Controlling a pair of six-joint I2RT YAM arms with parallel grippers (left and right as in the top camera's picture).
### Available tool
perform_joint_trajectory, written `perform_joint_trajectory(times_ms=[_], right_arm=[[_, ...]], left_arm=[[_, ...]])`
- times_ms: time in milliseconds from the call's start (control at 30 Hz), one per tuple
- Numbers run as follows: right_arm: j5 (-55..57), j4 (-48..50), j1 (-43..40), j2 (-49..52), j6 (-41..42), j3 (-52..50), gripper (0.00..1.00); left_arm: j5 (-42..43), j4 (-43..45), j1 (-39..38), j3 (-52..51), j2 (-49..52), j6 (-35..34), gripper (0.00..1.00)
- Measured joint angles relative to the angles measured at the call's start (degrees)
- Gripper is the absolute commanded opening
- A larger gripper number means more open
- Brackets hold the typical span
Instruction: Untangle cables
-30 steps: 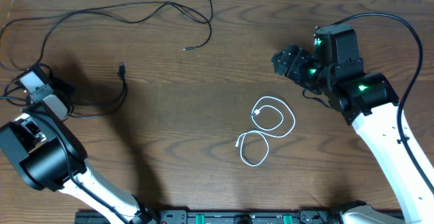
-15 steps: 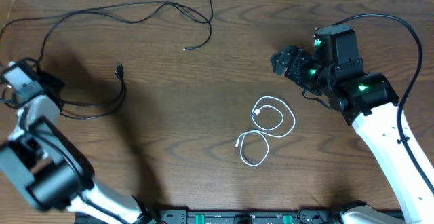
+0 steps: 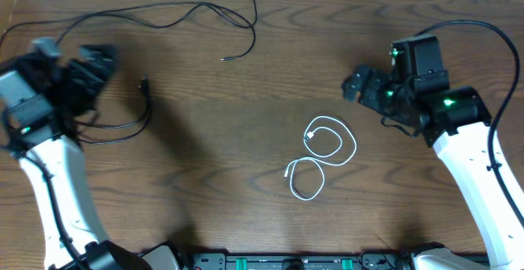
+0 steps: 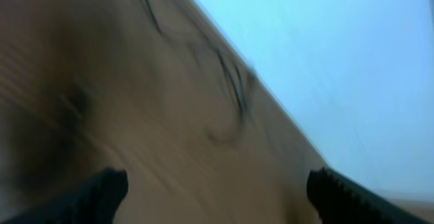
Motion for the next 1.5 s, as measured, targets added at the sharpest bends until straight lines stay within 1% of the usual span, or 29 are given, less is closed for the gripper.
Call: perform_joint_trajectory(times_ms=[100, 233, 333, 433, 567, 667, 800, 867, 1033, 1100, 1133, 1167, 1233, 1300, 1500], right_arm=[[0.2, -4.1, -0.7, 0.0, -3.6, 0.0, 0.99], [0.5, -6.5, -0.7, 0.0, -6.4, -1.5, 0.99], [0.8, -3.9, -0.7, 0.0, -7.2, -6.2, 0.99], [-0.5, 0.3, -0.7, 0.2, -7.6, -11.6, 0.99], [-4.7, 6.2, -0.7, 0.5, -8.0, -17.1, 0.99], [-6.5, 10.6, -0.7, 0.5, -7.9, -20.6, 0.95], [-7.7, 17.5, -0.7, 0.6, -5.9, -27.6, 0.79], [-7.9, 20.7, -0.7, 0.6, -4.9, -30.4, 0.72], [-8.3, 26.7, -0.7, 0.7, -0.1, -35.3, 0.65], [-8.4, 28.0, -0.4, 0.7, 0.9, -36.5, 0.59], [-8.5, 29.1, -0.1, 0.7, 1.4, -37.1, 0.52], [-8.5, 30.1, 0.3, 0.7, 2.0, -37.5, 0.34], [-8.4, 31.9, 1.4, 0.7, 2.6, -38.1, 0.2], [-8.0, 33.4, 2.2, 0.7, 3.5, -38.2, 0.02], [-6.8, 35.7, 2.4, 0.7, 3.8, -38.2, 0.02]], left_arm=[[3.3, -8.4, -5.0, 0.0, 0.2, 1.2, 0.9], [4.9, -16.8, -11.8, -0.2, 0.2, 7.3, 0.9], [3.8, -20.9, -18.0, -0.5, 0.2, 10.2, 0.9], [-0.1, -25.2, -25.1, -0.9, 0.2, 11.8, 0.9], [-5.6, -26.9, -33.0, -1.2, 0.9, 12.8, 0.91], [-9.3, -26.9, -37.7, -1.2, 1.3, 13.0, 0.91], [-14.7, -26.9, -42.5, -1.2, 1.3, 13.2, 0.91], [-16.6, -27.0, -43.8, -1.2, 1.3, 13.3, 0.91], [-19.0, -27.1, -45.0, -1.2, 1.3, 13.5, 0.91], [-19.6, -27.1, -45.0, -1.2, 1.3, 13.5, 0.91], [-19.9, -27.0, -45.0, -1.2, 1.3, 13.5, 0.91], [-20.0, -27.1, -45.0, -1.2, 1.3, 13.5, 0.91], [-20.2, -27.1, -45.0, -1.2, 1.3, 13.5, 0.91], [-20.3, -27.1, -45.0, -1.2, 1.3, 13.5, 0.91], [-20.3, -27.1, -45.0, -1.2, 1.3, 12.8, 0.91]])
